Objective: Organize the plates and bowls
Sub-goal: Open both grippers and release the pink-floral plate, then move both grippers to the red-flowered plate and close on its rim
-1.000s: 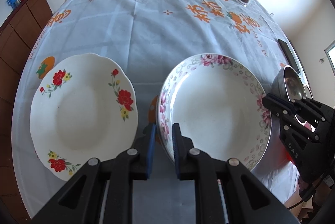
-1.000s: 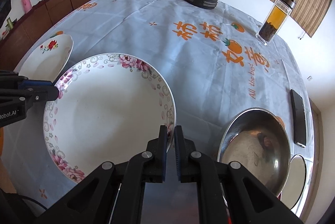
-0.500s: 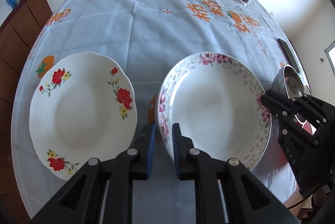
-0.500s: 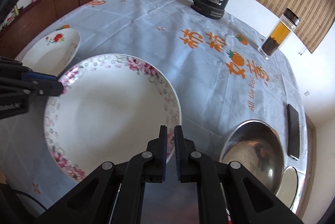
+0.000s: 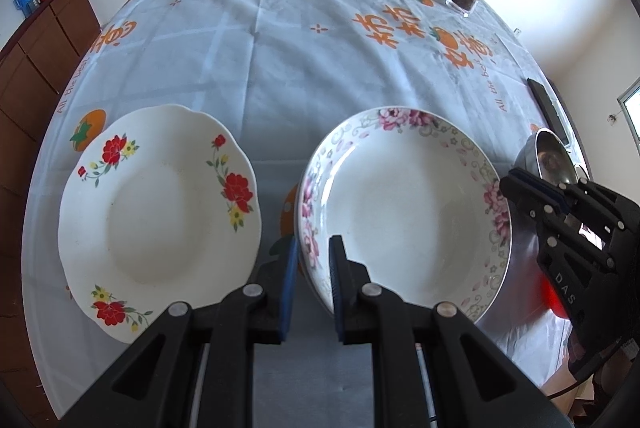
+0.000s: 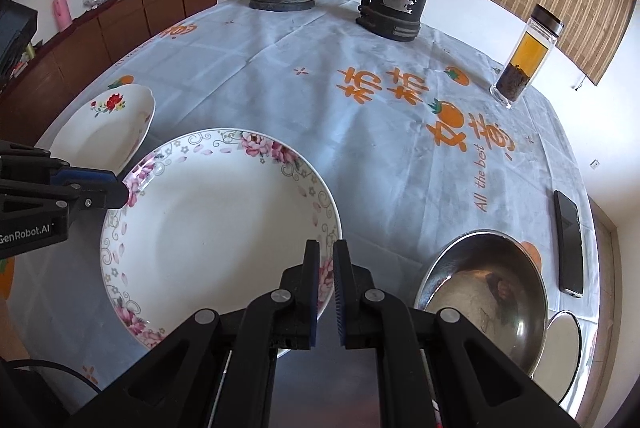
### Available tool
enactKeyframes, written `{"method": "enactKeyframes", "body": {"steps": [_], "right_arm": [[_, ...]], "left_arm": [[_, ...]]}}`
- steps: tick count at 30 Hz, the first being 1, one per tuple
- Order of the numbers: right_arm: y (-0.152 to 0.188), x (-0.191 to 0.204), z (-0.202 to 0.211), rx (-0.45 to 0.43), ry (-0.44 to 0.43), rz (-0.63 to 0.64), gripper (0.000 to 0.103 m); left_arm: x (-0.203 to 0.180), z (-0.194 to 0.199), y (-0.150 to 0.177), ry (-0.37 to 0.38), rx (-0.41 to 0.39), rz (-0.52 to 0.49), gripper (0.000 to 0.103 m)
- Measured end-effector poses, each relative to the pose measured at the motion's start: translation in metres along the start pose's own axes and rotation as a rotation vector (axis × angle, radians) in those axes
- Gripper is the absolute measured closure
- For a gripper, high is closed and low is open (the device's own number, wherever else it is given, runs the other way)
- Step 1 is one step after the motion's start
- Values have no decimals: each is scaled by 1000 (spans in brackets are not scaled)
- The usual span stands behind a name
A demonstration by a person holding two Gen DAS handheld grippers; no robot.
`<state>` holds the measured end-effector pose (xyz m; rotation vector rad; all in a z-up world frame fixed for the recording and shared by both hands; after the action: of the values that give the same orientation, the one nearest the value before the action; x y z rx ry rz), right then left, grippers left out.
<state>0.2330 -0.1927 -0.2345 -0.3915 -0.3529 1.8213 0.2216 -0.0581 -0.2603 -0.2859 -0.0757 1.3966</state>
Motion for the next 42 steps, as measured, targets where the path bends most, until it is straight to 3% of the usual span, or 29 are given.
{"method": "enactKeyframes", "body": {"steps": [3, 10, 12, 14, 16, 19, 42], "right_arm": [[0, 1, 3, -1, -22, -16, 95], [-3, 11, 13, -11, -99, -44, 88], [-4, 16, 15, -14, -121, -45, 76], [-6, 21, 19, -32, -130, -49, 47], [-8, 25, 23, -50, -140, -52, 41], [-12, 32, 25, -53, -153, -49, 41], [-36, 95, 14, -28, -239, -8, 41]], "left_arm": [[3, 3, 1, -5, -3, 10, 89], [10, 17, 3, -26, -37, 32, 74], [13, 22, 4, -36, -50, 38, 64], [17, 28, 5, -48, -67, 46, 55], [22, 34, 7, -59, -83, 55, 49], [32, 42, 10, -81, -106, 76, 35], [122, 53, 36, -149, -102, 240, 34]]}}
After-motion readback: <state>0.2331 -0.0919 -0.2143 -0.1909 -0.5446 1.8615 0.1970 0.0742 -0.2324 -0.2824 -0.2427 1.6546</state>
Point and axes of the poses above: each gripper's, at about its wrist camera, not at the fingertips, and z roughly against the way its jaws point, x to its left, y to its underside, the point moved 9 cm from there along -z, roughly the way its jaws point, and after that the axes turned 6 degrees about x, right-handed, at the moved point
